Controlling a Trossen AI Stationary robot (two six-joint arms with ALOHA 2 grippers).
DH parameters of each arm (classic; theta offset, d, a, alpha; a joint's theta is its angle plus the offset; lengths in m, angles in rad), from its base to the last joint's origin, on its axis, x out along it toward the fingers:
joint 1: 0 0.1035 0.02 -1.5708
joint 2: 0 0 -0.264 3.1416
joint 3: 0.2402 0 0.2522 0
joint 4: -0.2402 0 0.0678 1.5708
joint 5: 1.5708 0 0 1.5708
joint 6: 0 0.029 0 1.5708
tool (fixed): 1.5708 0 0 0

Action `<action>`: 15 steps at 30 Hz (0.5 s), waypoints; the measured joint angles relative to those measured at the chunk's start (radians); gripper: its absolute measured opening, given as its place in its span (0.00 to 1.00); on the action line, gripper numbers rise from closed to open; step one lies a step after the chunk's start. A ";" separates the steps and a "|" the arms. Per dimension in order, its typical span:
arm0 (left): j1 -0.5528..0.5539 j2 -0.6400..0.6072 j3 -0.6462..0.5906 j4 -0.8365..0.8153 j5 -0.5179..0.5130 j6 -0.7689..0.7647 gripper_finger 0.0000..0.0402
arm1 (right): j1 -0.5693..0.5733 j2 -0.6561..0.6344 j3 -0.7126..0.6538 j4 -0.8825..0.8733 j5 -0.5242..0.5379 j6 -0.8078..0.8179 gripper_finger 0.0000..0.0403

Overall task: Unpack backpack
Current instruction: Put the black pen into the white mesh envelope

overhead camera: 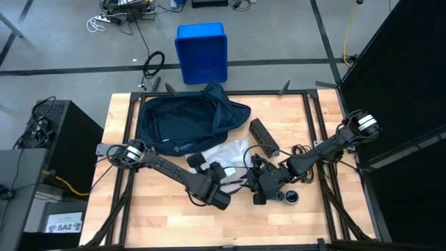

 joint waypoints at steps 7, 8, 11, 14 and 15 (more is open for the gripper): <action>0.007 0.000 -0.002 -0.020 -0.007 -0.008 0.88 | 0.000 0.000 0.000 -0.001 0.000 0.000 0.25; 0.006 0.000 -0.002 -0.018 -0.006 -0.007 0.88 | 0.000 0.000 0.000 -0.001 0.000 0.000 0.25; 0.012 0.000 -0.002 -0.018 0.019 -0.008 0.88 | 0.000 0.000 0.000 -0.001 0.000 0.001 0.25; 0.016 0.000 -0.002 -0.019 0.019 -0.011 0.88 | 0.000 0.000 0.000 -0.001 0.000 0.002 0.25; 0.016 0.000 -0.002 -0.017 0.019 -0.010 0.88 | 0.000 0.000 0.000 -0.001 0.000 0.002 0.25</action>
